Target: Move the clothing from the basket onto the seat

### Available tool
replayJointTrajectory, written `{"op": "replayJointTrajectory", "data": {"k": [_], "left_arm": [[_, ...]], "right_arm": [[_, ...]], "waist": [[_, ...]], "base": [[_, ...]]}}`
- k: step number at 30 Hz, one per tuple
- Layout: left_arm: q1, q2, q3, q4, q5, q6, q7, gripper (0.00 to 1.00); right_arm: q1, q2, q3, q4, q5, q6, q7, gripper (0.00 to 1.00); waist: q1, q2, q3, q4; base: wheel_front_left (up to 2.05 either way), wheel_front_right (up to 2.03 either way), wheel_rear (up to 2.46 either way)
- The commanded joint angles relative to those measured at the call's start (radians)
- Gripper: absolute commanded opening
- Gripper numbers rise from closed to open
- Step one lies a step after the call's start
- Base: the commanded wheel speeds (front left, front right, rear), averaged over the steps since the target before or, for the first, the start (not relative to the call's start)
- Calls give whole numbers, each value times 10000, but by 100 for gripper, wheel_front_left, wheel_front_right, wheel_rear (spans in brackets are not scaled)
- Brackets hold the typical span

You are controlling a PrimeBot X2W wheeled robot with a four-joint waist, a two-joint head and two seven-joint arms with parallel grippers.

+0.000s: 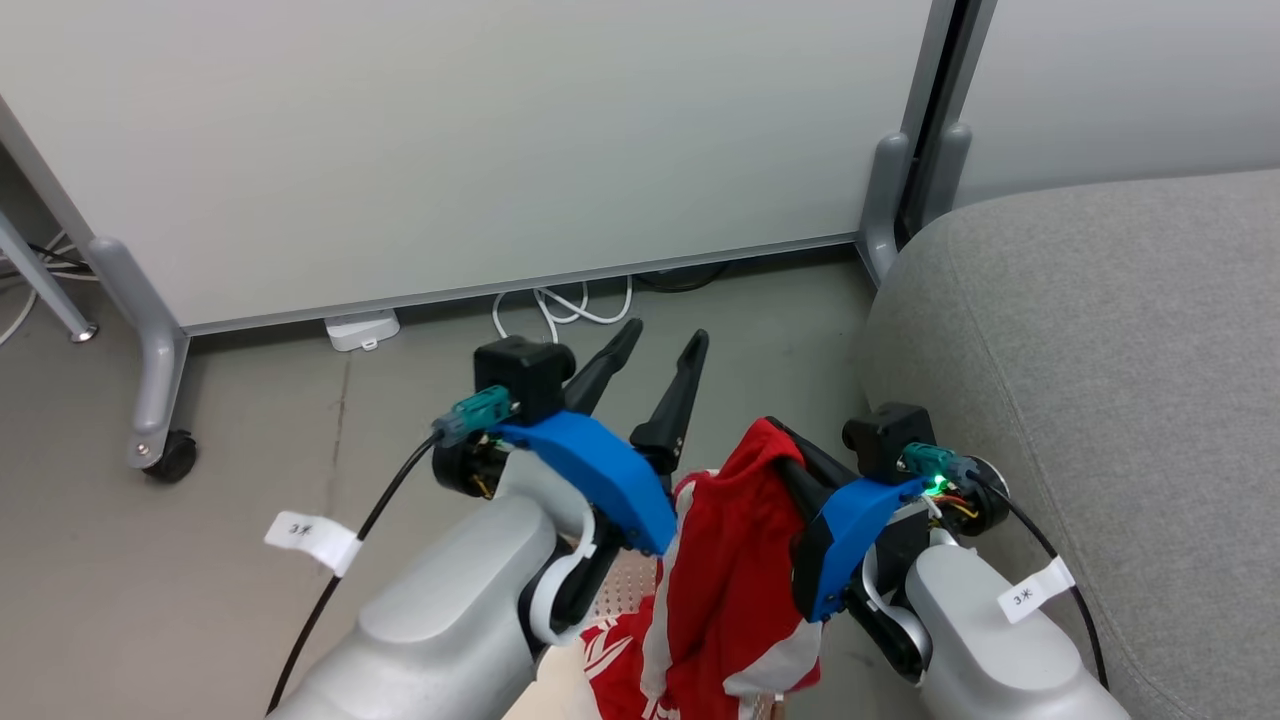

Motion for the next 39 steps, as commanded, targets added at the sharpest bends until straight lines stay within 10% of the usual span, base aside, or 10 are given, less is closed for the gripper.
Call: {"op": "replayJointTrajectory", "data": {"k": [1, 19, 39], "left_arm": [[240, 198, 139, -106, 89, -55, -129, 100], [4675, 1915, 4543, -3566, 3653, -131, -311, 100], [6844, 1099, 7498, -4405, 6036, -1094, -313, 100]], "right_arm": [[-211, -25, -65, -94, -119, 5, -100, 0], [-10, -25, -720, -1970, -776, 5, 356, 0], [1035, -23, -1644, -4073, -1471, 5, 1223, 0]], "waist": [[0, 0, 7, -29], [0, 0, 236, -1349], [0, 0, 648, -3818]], "base": [[0, 0, 0], [0, 0, 0], [0, 0, 0]]}}
